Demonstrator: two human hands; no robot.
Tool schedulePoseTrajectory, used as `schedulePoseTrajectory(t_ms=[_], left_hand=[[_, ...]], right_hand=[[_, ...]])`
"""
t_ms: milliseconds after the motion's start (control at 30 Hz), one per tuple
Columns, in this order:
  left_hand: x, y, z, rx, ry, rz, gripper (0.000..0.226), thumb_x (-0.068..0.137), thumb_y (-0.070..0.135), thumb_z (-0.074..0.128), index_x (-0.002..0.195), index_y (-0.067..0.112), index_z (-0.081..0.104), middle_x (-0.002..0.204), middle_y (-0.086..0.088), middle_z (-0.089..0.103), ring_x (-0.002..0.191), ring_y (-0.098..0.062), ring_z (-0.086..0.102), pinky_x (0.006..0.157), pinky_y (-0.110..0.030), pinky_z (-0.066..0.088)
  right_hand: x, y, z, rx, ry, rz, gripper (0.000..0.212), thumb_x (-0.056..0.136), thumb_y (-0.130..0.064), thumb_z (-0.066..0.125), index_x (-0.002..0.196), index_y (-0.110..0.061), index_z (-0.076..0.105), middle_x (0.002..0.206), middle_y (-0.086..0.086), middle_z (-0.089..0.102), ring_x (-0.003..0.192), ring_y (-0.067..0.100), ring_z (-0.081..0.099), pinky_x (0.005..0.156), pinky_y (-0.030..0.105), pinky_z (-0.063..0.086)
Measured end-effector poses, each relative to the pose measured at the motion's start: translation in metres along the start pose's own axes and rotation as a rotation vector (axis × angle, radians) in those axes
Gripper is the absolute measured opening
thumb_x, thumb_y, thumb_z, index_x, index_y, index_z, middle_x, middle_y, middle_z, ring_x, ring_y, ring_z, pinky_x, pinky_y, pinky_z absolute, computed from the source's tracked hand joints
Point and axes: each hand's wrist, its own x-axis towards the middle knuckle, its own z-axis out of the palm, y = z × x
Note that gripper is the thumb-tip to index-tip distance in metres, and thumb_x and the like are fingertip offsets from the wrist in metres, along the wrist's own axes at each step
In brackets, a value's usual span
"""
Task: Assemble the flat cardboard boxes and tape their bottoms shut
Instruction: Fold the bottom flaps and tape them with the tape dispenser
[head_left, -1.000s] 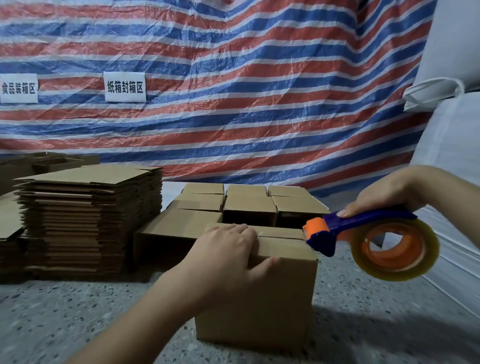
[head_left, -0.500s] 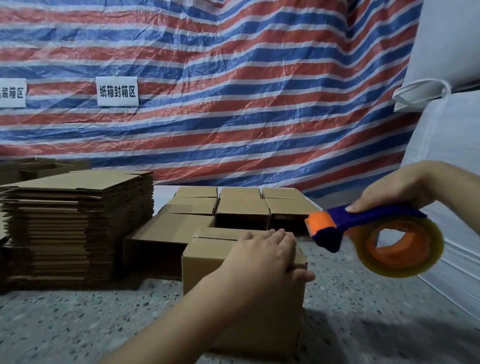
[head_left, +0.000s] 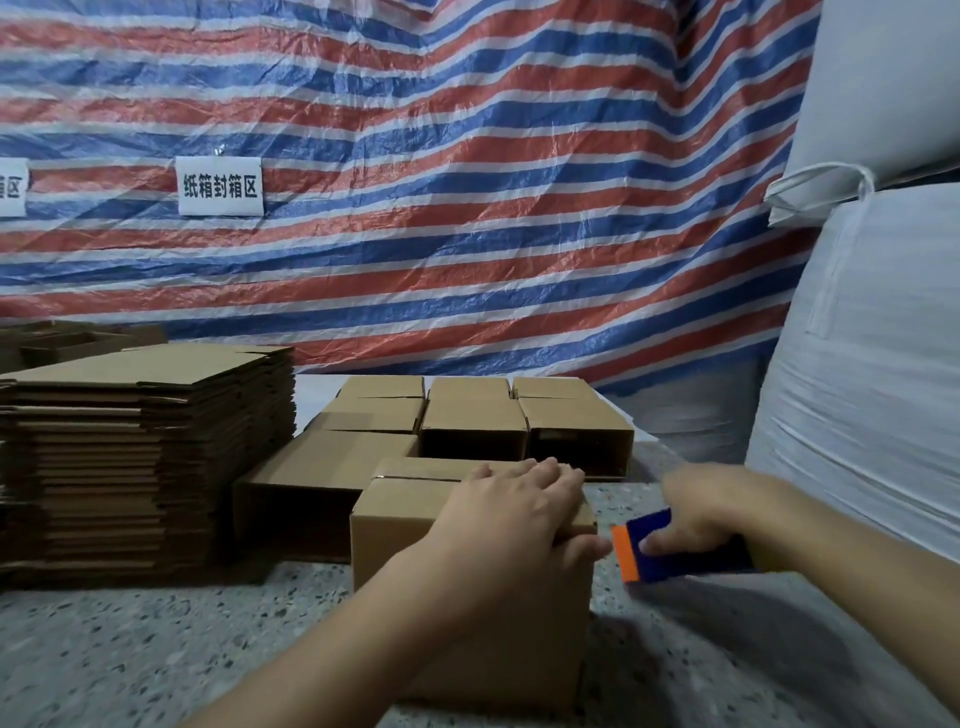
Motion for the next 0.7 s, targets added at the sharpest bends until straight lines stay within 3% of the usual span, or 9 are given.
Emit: schedulePoseTrajectory(t_ms=[100, 200, 300, 367, 467, 533, 600, 633, 700], left_hand=[[-0.001, -0.001, 0.001, -0.007, 0.043, 0.016, 0.066, 0.096, 0.065, 0.031, 0.150, 0.027, 0.030, 0.156, 0.002, 0.033, 0.145, -0.018, 0.026, 0.117, -0.045, 0.026], [-0.002, -0.001, 0.003, -0.015, 0.064, 0.016, 0.064, 0.096, 0.065, 0.032, 0.148, 0.027, 0.033, 0.154, 0.002, 0.037, 0.144, -0.018, 0.029, 0.115, -0.045, 0.028], [-0.002, 0.000, 0.003, -0.015, 0.085, 0.018, 0.064, 0.096, 0.065, 0.032, 0.147, 0.027, 0.034, 0.153, 0.002, 0.039, 0.143, -0.018, 0.031, 0.114, -0.044, 0.030], [-0.002, -0.001, 0.003, -0.022, 0.093, 0.019, 0.064, 0.095, 0.065, 0.031, 0.147, 0.027, 0.035, 0.152, 0.002, 0.040, 0.142, -0.018, 0.032, 0.114, -0.044, 0.031], [-0.003, -0.001, 0.004, -0.019, 0.093, 0.019, 0.065, 0.095, 0.066, 0.030, 0.148, 0.028, 0.033, 0.154, 0.002, 0.038, 0.143, -0.017, 0.030, 0.115, -0.044, 0.029], [-0.002, -0.001, 0.004, -0.005, 0.098, 0.017, 0.065, 0.095, 0.066, 0.031, 0.148, 0.028, 0.033, 0.153, 0.002, 0.038, 0.143, -0.017, 0.030, 0.115, -0.043, 0.028], [-0.002, -0.001, 0.004, 0.012, 0.103, 0.022, 0.063, 0.096, 0.064, 0.032, 0.147, 0.028, 0.034, 0.152, 0.002, 0.039, 0.143, -0.017, 0.031, 0.113, -0.043, 0.030], [-0.002, -0.001, 0.004, 0.018, 0.106, 0.025, 0.062, 0.096, 0.064, 0.032, 0.147, 0.028, 0.035, 0.153, 0.002, 0.039, 0.143, -0.017, 0.031, 0.113, -0.043, 0.030], [-0.002, -0.001, 0.004, 0.019, 0.110, 0.024, 0.061, 0.097, 0.063, 0.032, 0.147, 0.027, 0.035, 0.154, 0.002, 0.038, 0.144, -0.018, 0.030, 0.113, -0.044, 0.029]], right_hand=[[0.005, -0.003, 0.040, 0.089, 0.291, 0.013, 0.052, 0.082, -0.079, 0.053, 0.091, -0.028, 0.058, 0.080, -0.011, 0.060, 0.071, 0.006, 0.057, 0.056, 0.025, 0.043], [0.004, -0.010, 0.079, 0.171, 0.370, 0.038, 0.052, 0.086, -0.079, 0.046, 0.086, -0.028, 0.057, 0.077, -0.011, 0.059, 0.070, 0.006, 0.059, 0.054, 0.024, 0.044], [-0.001, -0.014, 0.099, 0.174, 0.424, 0.055, 0.059, 0.088, -0.082, 0.034, 0.084, -0.027, 0.056, 0.081, -0.010, 0.061, 0.077, 0.010, 0.063, 0.061, 0.028, 0.046], [-0.007, -0.017, 0.095, 0.174, 0.413, 0.105, 0.072, 0.087, -0.085, 0.019, 0.080, -0.025, 0.058, 0.078, -0.009, 0.061, 0.071, 0.011, 0.059, 0.070, 0.031, 0.047], [-0.018, -0.023, 0.069, 0.249, 0.537, 0.144, 0.087, 0.083, -0.084, 0.000, 0.090, -0.023, 0.062, 0.087, -0.003, 0.065, 0.080, 0.017, 0.060, 0.080, 0.037, 0.047], [-0.025, -0.030, 0.053, 0.635, 0.525, 0.028, 0.087, 0.086, -0.079, 0.005, 0.090, -0.015, 0.063, 0.083, 0.005, 0.066, 0.077, 0.021, 0.062, 0.076, 0.040, 0.052], [-0.034, -0.044, 0.042, 1.180, 0.276, -0.049, 0.074, 0.098, -0.069, 0.021, 0.092, -0.011, 0.066, 0.080, 0.008, 0.068, 0.073, 0.021, 0.063, 0.069, 0.036, 0.050], [-0.040, -0.051, 0.039, 1.369, 0.137, -0.060, 0.068, 0.101, -0.065, 0.026, 0.094, -0.011, 0.067, 0.081, 0.006, 0.068, 0.074, 0.019, 0.063, 0.071, 0.034, 0.049], [-0.047, -0.063, 0.035, 1.560, 0.053, -0.101, 0.062, 0.102, -0.063, 0.030, 0.103, -0.012, 0.065, 0.093, 0.008, 0.069, 0.086, 0.021, 0.064, 0.084, 0.037, 0.051]])
